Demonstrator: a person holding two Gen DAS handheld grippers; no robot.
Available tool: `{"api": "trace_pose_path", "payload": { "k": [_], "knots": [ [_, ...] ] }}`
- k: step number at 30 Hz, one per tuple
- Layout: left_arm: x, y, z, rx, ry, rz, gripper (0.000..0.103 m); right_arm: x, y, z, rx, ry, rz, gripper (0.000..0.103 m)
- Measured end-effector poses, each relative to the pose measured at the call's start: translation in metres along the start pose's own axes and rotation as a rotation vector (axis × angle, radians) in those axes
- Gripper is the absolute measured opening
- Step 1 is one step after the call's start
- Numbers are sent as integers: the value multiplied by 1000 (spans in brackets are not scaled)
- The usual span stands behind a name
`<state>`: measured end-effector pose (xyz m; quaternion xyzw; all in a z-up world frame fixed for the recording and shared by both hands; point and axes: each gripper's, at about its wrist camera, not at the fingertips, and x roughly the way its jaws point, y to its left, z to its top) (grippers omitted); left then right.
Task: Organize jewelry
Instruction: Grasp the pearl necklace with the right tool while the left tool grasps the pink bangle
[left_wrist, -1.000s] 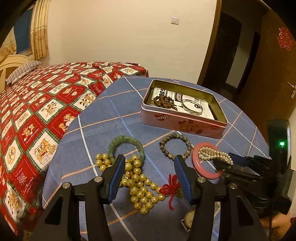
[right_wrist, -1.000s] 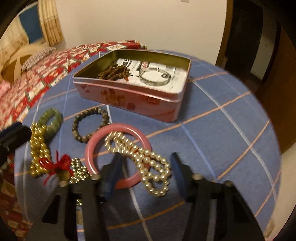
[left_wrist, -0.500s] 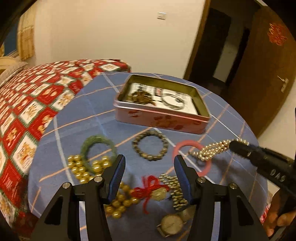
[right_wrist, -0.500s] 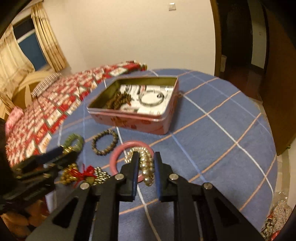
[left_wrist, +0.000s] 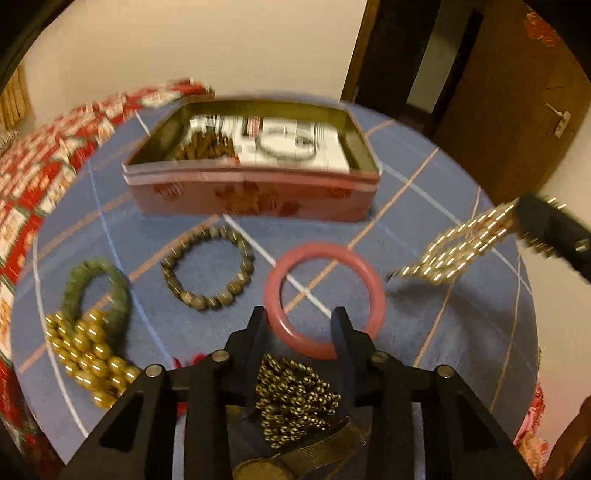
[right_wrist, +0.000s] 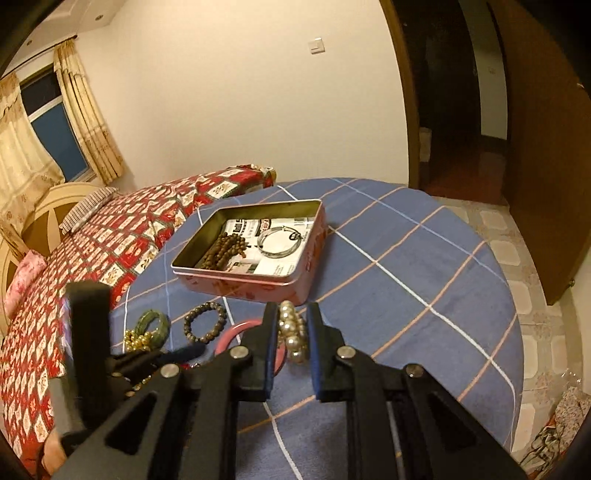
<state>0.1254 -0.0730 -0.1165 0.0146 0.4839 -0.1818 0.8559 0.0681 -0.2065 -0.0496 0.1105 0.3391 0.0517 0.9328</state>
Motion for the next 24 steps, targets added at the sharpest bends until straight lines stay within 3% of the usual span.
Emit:
{"api": "trace_pose_path", "payload": {
  "k": [3,6,11,20,24],
  "knots": [
    [0,-2,1,19,-3,20,27,-3,-4,1,8,-6,4,18],
    [3,1,3,10,-6,20,10,-5,-6,2,19,-9,11,18],
    [2,1,1,14,-19,-7,9,-7,-5,2,17,-21,7,18],
    [-43,-4,9,39,-181,-12,9,-18,-10,5,41,-52,-9,18],
    [-55,2,11,23,-214,-19,9,-20,-6,9,30,-69,-11,17]
  ]
}}
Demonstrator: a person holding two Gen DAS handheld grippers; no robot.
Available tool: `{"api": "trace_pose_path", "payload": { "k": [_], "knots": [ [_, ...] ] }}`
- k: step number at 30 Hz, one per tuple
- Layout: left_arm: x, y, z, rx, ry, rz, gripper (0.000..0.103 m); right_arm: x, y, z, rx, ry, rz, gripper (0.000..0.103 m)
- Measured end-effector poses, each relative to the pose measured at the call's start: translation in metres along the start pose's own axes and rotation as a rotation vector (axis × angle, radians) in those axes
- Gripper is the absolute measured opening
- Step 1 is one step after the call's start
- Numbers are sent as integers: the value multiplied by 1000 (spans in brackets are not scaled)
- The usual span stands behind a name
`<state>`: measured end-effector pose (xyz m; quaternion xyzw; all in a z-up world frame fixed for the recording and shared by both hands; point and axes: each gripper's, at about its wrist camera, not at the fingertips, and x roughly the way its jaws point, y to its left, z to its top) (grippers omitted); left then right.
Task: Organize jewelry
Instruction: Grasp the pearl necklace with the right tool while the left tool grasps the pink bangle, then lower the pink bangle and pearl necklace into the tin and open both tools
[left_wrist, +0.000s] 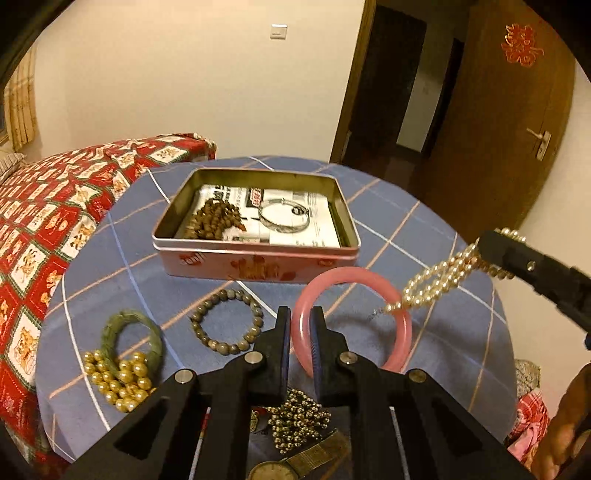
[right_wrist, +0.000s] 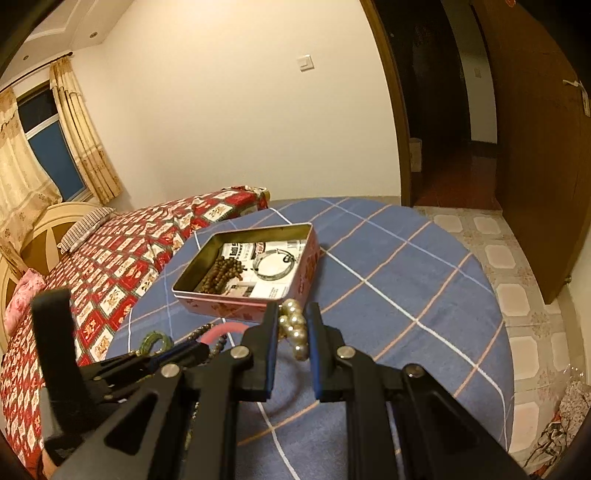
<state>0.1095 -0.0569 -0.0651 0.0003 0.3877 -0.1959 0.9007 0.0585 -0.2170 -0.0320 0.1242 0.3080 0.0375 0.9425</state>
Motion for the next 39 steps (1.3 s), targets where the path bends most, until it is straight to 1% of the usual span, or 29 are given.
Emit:
{"api": "trace_pose_path", "payload": {
  "k": [3,6,10,14,21,25,31,36,39],
  "knots": [
    [-6,6,1,-18,-19,2,9,2,4,1,-20,0,-9,16],
    [-11,12,3,-32,-34,8,9,3,5,3,-14,-1,7,16],
    [-16,22,6,-44,-56,37,9,1,12,8,-38,-22,0,15],
    [-16,34,11,-62,-69,63,9,-5,19,20,-47,-56,16,15],
    [-12,46,28,-62,-82,115,9,-5,36,44,-83,-112,37,13],
    [-7,48,40,-48,-94,132,9,6,45,56,-100,-122,45,13],
    [9,52,62,-43,-98,146,9,31,47,73,-74,-116,56,13],
    [28,56,74,-45,-86,154,9,54,48,82,-68,-108,38,13],
    [43,61,82,-55,-75,153,9,74,45,82,-59,-86,19,13]
  ]
}}
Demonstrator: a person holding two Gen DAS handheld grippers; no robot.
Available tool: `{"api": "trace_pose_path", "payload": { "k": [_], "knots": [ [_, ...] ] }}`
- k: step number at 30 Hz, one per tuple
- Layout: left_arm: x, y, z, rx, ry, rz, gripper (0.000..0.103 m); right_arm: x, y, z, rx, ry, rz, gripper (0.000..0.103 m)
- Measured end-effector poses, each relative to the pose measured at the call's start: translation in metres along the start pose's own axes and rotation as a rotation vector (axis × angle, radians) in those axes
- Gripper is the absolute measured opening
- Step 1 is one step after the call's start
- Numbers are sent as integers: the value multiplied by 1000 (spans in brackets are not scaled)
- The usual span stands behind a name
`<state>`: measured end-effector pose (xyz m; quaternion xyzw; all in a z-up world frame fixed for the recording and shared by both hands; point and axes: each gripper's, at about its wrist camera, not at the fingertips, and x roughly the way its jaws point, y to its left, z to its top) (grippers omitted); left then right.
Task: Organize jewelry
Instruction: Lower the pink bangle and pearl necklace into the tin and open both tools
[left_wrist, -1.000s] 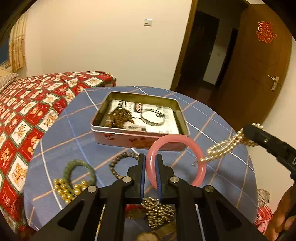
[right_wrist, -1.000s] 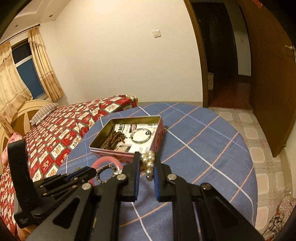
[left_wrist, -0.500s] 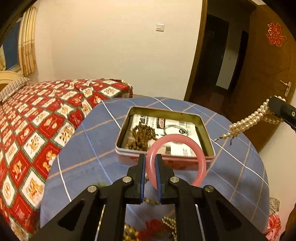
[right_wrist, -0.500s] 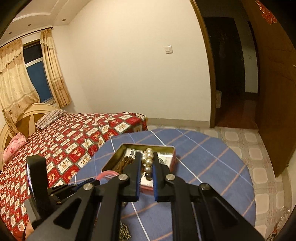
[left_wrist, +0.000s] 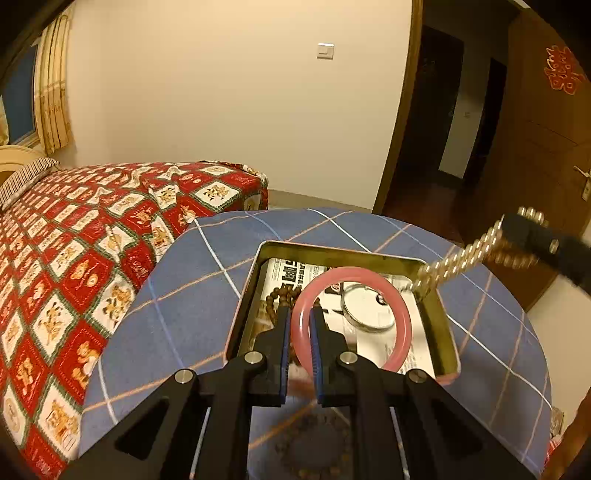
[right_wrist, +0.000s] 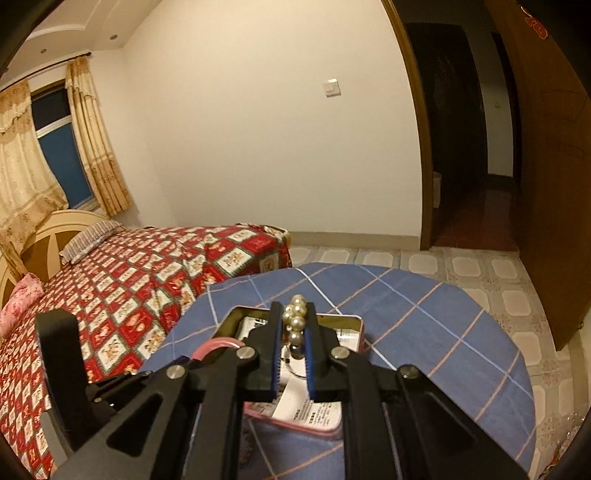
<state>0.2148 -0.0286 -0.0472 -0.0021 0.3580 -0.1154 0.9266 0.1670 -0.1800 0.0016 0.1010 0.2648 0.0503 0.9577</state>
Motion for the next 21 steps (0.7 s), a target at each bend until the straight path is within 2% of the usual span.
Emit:
{"api": "trace_pose_path", "payload": {
  "k": [6,16,18,21],
  "knots": [
    [35,0,8,-2,42,4,9,40,-14,-9,44,79,-14,13],
    [77,1,1,2,116,13,9,78,-31,-25,61,184,-18,10],
    [81,1,0,-7,118,16,10,84,-31,-28,50,212,8,12],
    [81,-1,0,0,123,14,15,84,-33,-32,59,228,30,25]
  ]
}}
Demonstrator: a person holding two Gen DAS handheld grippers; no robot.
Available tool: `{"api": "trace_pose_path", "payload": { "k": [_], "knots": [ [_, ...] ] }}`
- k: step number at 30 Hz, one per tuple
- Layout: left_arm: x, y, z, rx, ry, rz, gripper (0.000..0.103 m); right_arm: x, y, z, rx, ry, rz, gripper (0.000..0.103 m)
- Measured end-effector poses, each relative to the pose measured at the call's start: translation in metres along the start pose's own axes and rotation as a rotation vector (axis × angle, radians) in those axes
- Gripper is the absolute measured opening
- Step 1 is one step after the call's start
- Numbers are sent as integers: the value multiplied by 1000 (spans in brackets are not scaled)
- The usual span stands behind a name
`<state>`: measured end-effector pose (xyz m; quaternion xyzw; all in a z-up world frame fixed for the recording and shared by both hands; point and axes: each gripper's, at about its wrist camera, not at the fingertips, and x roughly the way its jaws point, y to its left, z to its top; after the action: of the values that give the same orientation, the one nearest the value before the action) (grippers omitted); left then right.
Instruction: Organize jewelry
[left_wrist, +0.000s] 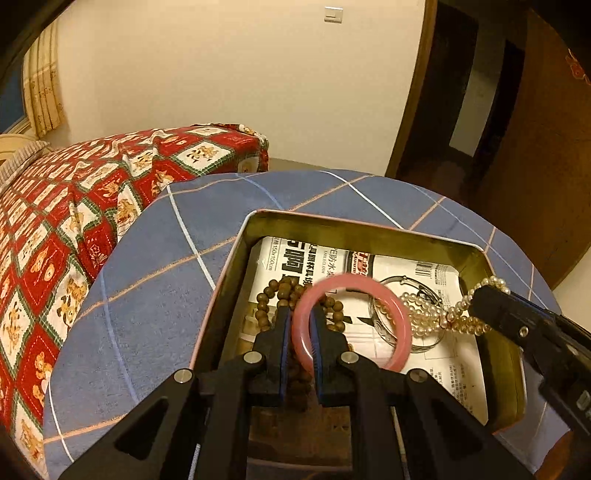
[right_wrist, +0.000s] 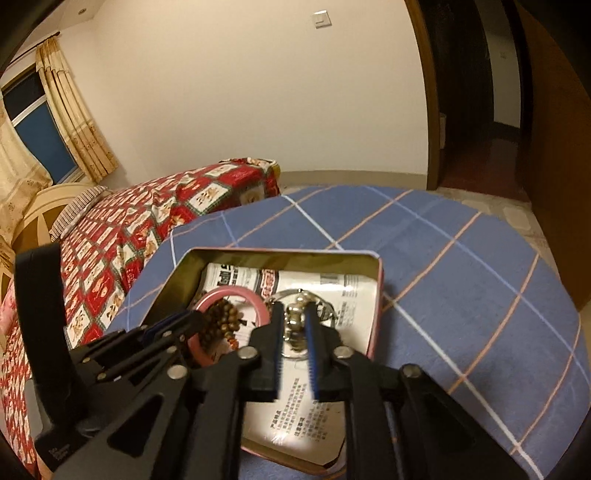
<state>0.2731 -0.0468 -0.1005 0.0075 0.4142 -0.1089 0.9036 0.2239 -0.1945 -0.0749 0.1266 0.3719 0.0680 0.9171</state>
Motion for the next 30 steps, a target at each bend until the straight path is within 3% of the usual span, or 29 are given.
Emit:
{"api": "trace_pose_path", "payload": {
  "k": [2,4,12,24,30],
  "knots": [
    [-4,-2,1,6,7,7,39,-7,-3,-1,19,-20,8,44],
    [-10,-1,0,0,-13,16,53,-18,-5,-1,29,-53,2,49],
    [-47,6,-11,-31,-52,18,55,-55,-7,-10,60,-106,-46,49],
    [-105,21,-54,-38,-86,81,55,-80,10,-56,39,-66,-65,49],
    [-131,46,-88,-37,-108,180,55,-89,15,-76,27,-48,-69,49]
  ]
}}
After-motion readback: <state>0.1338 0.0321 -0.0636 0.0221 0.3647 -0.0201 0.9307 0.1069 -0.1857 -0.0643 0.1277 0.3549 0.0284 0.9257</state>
